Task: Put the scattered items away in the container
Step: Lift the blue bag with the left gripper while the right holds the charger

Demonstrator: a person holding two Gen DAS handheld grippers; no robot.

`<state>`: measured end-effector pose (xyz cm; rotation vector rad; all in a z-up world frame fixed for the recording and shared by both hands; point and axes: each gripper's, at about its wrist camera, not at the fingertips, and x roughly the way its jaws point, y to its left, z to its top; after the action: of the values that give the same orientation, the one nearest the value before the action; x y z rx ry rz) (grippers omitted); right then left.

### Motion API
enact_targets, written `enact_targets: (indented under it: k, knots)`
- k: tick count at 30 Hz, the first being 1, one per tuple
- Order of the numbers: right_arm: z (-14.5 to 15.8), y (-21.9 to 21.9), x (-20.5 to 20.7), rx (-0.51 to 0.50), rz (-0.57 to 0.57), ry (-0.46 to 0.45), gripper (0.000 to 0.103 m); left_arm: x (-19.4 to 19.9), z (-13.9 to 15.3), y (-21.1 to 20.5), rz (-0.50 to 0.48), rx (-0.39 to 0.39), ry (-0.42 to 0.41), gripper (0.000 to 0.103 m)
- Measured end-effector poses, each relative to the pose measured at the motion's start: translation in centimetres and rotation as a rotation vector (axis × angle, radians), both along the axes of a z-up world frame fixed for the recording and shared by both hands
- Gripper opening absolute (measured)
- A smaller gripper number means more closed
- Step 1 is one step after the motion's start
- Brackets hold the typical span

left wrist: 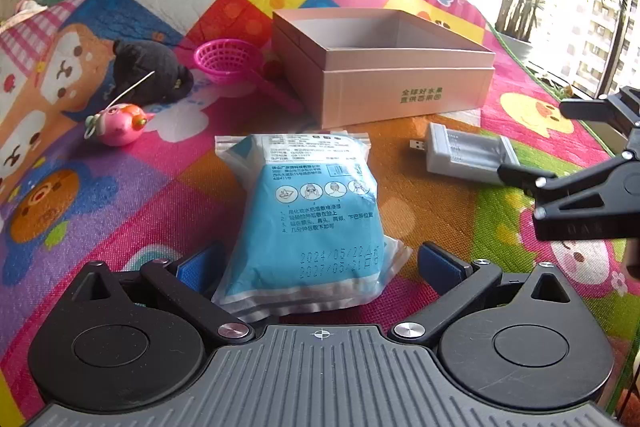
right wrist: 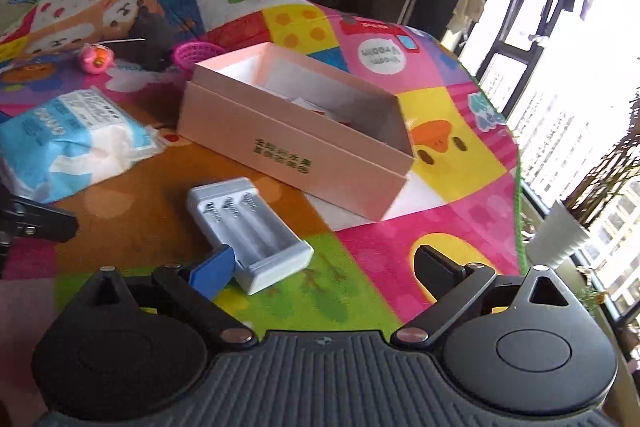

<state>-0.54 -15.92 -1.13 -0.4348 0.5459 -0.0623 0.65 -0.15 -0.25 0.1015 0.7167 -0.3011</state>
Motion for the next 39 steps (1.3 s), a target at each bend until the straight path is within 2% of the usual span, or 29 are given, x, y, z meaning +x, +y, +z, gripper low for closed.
enact_targets:
  k: [2,3,5,9,12,18,20,24,25,35,39]
  knots:
    - [-0.3,-0.9,0.8,-0.056,-0.078,-0.030,0.096,0.0,0.0,0.0,-0.001,0.002,0.000,0.103]
    - [-0.3,-1.5,1.0,-0.047,-0.106,-0.030,0.096,0.0,0.0,0.0,-0.001,0.002,0.000,0.103]
    - [0.1,-2.7,1.1,0.043,-0.127,-0.015,0.096,0.0,0.0,0.0,-0.001,0.002,0.000,0.103]
    - [1.3,-3.3,0.5,0.280,-0.039,0.024,0.103,0.0,0.0,0.0,-0.001,0.002,0.000,0.103]
    - [1.3,-2.0,1.3,0.352,0.013,0.084,0.103,0.0,0.0,0.0,-0.001,-0.001,0.000,0.103]
    - [0.1,1.2,4.8,0.319,0.026,0.140,0.103,0.0,0.0,0.1,-0.001,-0.011,0.000,0.103]
    - [-0.3,1.1,6.2,0.347,0.014,0.194,0.103,0.0,0.0,0.2,-0.001,-0.015,0.000,0.103]
    - [-0.4,0.2,7.3,0.392,-0.015,0.206,0.100,0.0,0.0,0.2,-0.001,-0.018,0.000,0.103]
    - [-0.4,0.0,7.1,0.400,-0.011,0.206,0.092,0.0,0.0,0.2,-0.001,-0.017,0.000,0.103]
    - [-0.5,-1.5,1.3,0.356,0.004,0.140,0.092,0.1,-0.1,-0.2,-0.001,0.008,0.001,0.103]
    - [-0.9,-2.0,0.7,0.383,0.003,0.113,0.093,0.0,-0.1,-0.2,0.000,0.013,0.002,0.103]
